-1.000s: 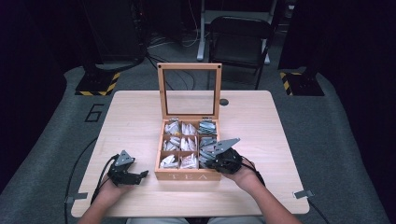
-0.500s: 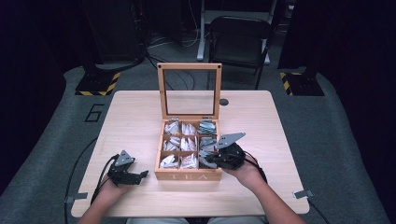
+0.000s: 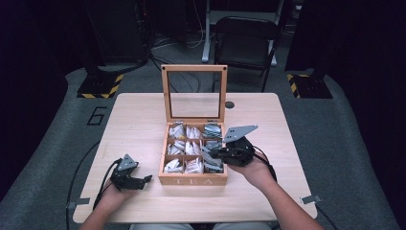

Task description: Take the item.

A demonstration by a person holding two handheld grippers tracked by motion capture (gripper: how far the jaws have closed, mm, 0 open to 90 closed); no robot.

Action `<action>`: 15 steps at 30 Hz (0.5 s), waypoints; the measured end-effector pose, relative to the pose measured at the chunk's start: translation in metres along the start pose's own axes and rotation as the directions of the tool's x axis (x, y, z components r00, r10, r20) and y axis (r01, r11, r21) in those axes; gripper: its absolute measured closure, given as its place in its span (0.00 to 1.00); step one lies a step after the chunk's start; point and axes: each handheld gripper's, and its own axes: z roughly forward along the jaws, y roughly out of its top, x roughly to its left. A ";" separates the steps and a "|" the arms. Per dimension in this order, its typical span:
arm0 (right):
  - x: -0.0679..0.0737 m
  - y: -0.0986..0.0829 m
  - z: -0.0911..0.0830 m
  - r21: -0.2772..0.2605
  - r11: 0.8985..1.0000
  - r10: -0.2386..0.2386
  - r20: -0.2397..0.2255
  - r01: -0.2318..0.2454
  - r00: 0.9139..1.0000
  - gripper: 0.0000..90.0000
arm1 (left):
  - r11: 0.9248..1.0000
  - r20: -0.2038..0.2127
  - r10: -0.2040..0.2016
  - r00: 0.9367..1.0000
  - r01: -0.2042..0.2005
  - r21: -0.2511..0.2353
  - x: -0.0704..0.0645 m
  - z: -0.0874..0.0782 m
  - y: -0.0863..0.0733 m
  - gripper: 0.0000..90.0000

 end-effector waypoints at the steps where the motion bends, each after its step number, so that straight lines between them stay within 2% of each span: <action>1: 0.001 0.004 -0.002 -0.006 1.000 0.000 -0.003 0.000 1.000 1.00 | 1.000 0.000 0.000 1.000 0.000 0.000 0.000 0.000 0.000 0.17; 8: 0.002 0.013 -0.009 -0.030 1.000 0.006 -0.021 -0.007 1.000 1.00 | 1.000 -0.001 0.000 1.000 0.000 0.001 0.000 0.000 0.000 0.17; 15: -0.002 0.013 -0.017 -0.036 0.999 0.020 0.007 -0.020 1.000 1.00 | 1.000 -0.002 -0.008 1.000 0.008 -0.005 -0.001 0.000 0.000 0.17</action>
